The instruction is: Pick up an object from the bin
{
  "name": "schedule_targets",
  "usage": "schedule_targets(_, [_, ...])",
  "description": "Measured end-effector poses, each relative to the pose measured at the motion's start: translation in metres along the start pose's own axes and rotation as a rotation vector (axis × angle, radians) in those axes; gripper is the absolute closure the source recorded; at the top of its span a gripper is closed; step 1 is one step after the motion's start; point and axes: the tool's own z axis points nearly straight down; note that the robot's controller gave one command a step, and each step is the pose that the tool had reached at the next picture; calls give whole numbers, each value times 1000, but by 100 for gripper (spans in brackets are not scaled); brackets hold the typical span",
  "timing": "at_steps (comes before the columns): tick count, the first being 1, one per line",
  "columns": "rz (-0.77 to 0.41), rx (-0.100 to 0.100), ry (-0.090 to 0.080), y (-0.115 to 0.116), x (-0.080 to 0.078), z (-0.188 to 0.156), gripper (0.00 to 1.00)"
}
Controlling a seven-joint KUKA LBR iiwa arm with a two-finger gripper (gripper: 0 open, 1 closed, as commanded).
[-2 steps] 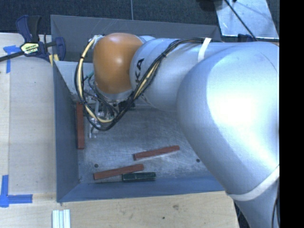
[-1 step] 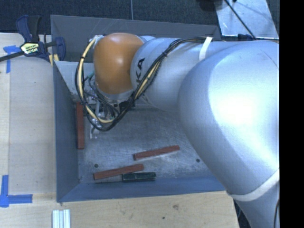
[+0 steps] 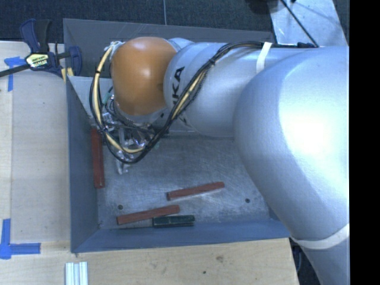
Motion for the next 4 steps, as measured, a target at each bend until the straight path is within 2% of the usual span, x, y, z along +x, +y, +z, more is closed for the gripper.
schedule_targets(1, [-60, 8, -20, -3, 1, 15, 0])
schedule_targets(2, [147, -11, -11, -59, 12, 19, 100])
schedule_targets(3, [147, -11, -11, -59, 12, 19, 100])
schedule_targets(4, [148, -7, -1, -60, 9, -51, 100])
